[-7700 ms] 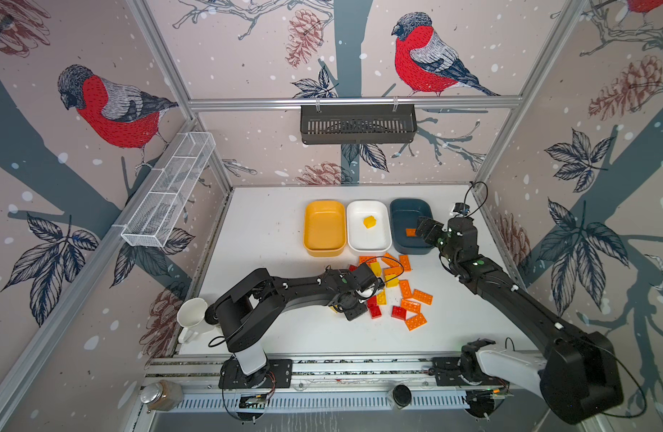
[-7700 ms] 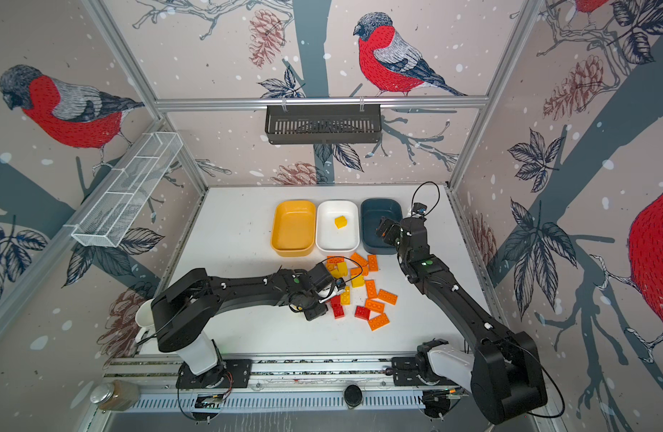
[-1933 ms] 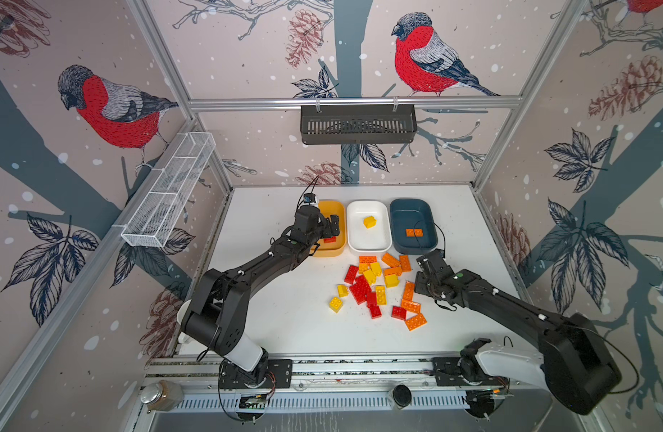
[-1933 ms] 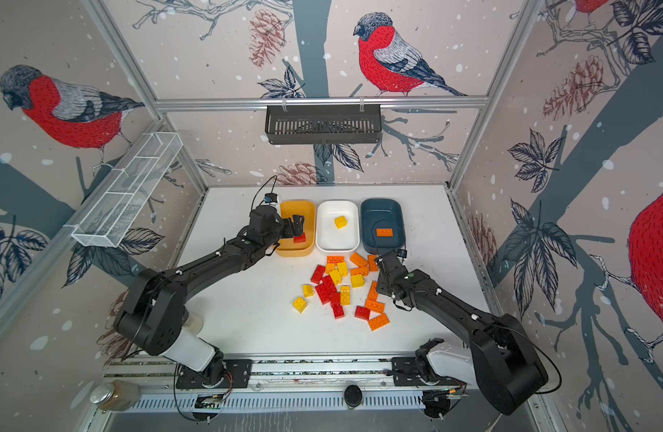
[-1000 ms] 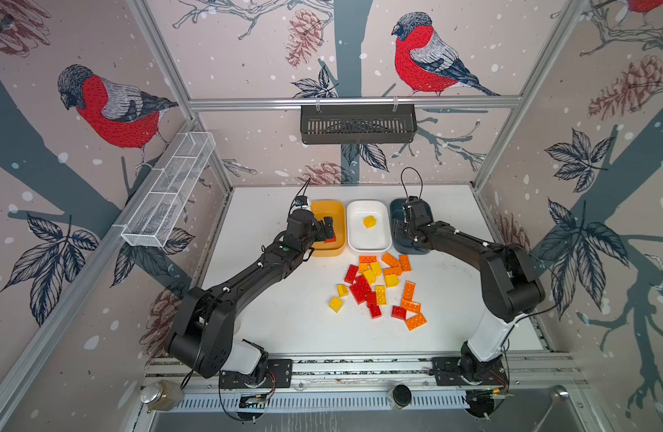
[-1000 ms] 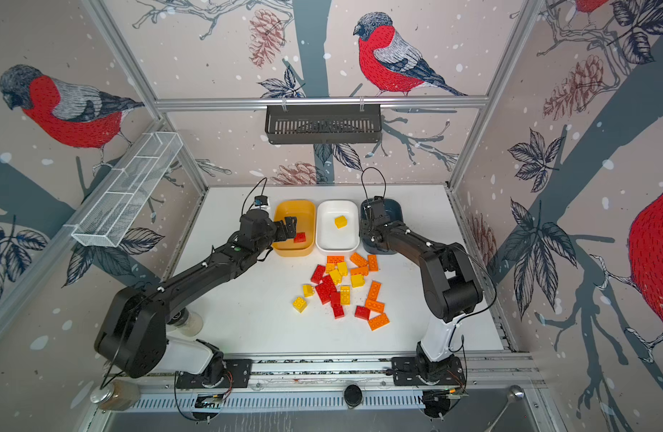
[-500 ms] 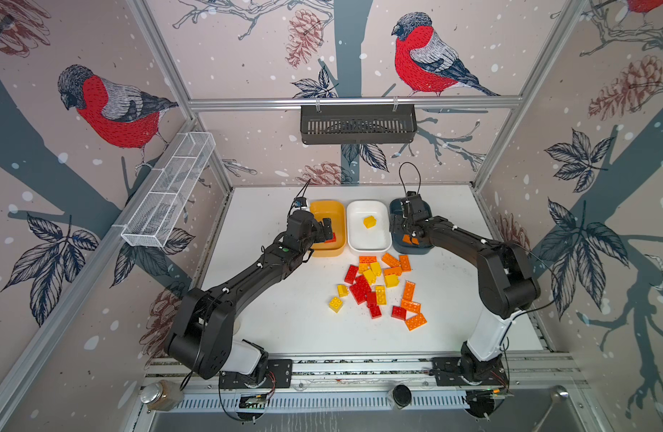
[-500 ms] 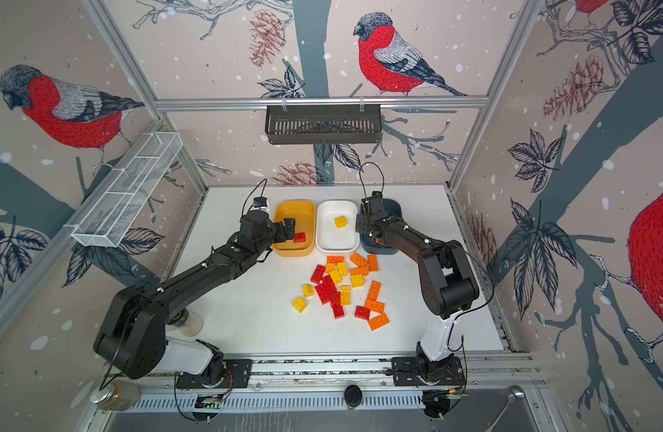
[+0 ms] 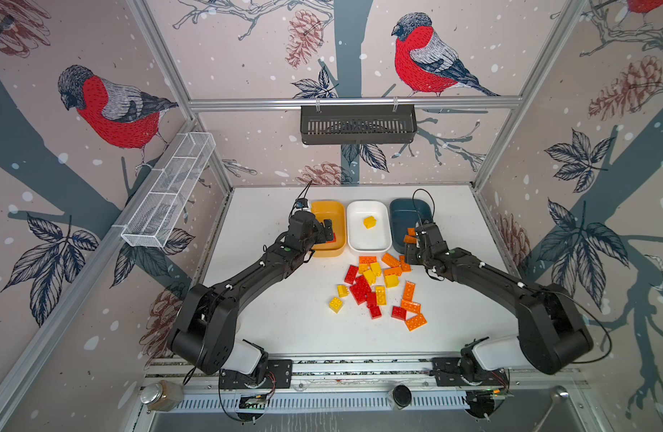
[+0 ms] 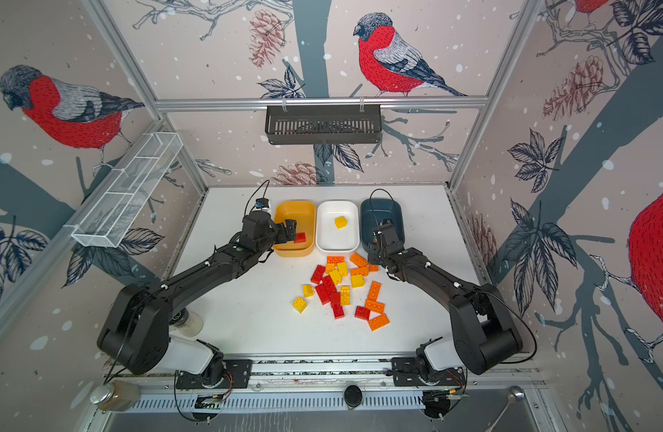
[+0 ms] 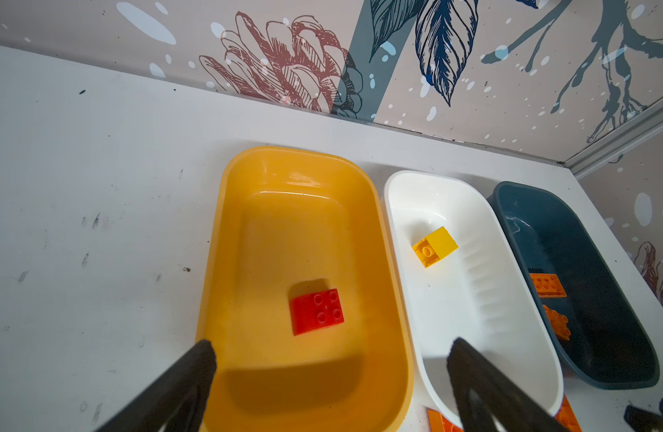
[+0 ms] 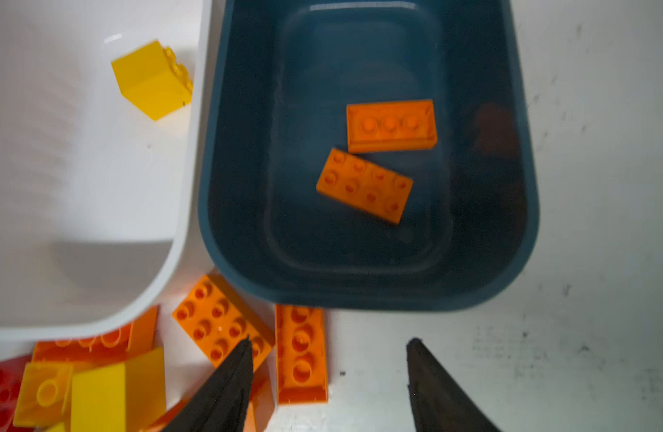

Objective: Sort the legos into containers by color
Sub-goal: Place the lego in the container, then pick up the lego from the center of the table.

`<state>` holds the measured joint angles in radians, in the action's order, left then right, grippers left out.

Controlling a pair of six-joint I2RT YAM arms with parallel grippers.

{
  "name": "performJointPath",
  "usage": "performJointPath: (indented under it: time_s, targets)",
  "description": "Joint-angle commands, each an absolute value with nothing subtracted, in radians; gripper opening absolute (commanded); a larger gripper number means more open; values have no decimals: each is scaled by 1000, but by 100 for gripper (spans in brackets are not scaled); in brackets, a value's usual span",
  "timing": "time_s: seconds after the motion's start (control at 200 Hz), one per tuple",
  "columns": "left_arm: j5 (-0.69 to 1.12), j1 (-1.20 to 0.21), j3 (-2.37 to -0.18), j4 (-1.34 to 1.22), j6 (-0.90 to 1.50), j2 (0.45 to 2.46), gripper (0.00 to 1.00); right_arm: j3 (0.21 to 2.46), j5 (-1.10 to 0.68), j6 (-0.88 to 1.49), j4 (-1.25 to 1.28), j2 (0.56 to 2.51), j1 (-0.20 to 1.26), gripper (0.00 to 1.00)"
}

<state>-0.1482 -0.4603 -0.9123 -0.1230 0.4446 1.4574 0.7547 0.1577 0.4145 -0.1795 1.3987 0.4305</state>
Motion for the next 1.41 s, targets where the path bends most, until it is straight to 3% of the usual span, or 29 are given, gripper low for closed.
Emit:
performJointPath:
  time_s: [0.0,0.71,0.965,1.231,1.401]
  targets:
    - [-135,-459,-921,-137,443,1460,97,687,73,410,-143,1365,435,64]
    - [-166,-457,-917,-106,436,1436,97,795,177,420,-158,1611,488,55]
    - [-170,-458,-914,-106,436,1437,97,760,181,433,-161,1610,488,52]
    - [-162,-457,-913,-112,444,1443,97,704,149,424,-155,1486,486,54]
    - [-153,-457,-914,-119,449,1451,97,692,140,431,-130,1507,476,55]
